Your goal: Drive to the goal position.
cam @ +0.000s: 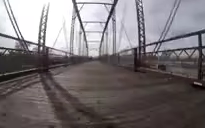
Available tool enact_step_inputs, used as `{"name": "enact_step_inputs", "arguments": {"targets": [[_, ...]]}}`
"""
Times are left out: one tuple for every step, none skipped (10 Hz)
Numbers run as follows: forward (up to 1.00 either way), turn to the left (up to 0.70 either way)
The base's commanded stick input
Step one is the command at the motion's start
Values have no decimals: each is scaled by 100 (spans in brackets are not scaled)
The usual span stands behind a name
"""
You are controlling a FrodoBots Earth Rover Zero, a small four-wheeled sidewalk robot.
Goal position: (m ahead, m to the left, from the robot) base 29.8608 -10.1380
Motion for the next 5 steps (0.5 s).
{"name": "enact_step_inputs", "arguments": {"targets": [[100,0],[100,0],[100,0],[100,0],[100,0]]}}
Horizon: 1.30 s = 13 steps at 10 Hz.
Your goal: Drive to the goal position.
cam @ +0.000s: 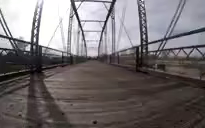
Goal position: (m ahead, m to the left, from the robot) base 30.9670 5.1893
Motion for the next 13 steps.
{"name": "enact_step_inputs", "arguments": {"targets": [[100,0],[100,0],[100,0],[100,0],[100,0],[100,0],[100,0],[100,0],[100,0],[100,-1],[100,-2],[100,-7],[100,-27]]}}
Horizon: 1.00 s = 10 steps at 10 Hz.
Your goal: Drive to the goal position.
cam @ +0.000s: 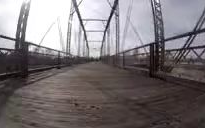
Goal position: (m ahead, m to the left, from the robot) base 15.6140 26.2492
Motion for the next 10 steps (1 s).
{"name": "enact_step_inputs", "arguments": {"targets": [[100,-39],[100,-26],[100,-9],[100,0],[100,0],[100,0],[100,0],[100,0],[100,0],[100,0]]}}
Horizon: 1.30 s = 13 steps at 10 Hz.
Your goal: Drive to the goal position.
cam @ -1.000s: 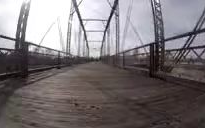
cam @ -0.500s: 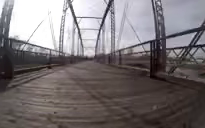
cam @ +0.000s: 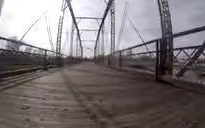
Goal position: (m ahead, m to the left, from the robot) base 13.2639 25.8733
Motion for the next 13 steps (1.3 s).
{"name": "enact_step_inputs", "arguments": {"targets": [[100,0],[100,0],[100,0],[100,0],[100,0],[100,0],[100,0],[100,0],[100,0],[100,0],[100,0],[100,0],[100,0]]}}
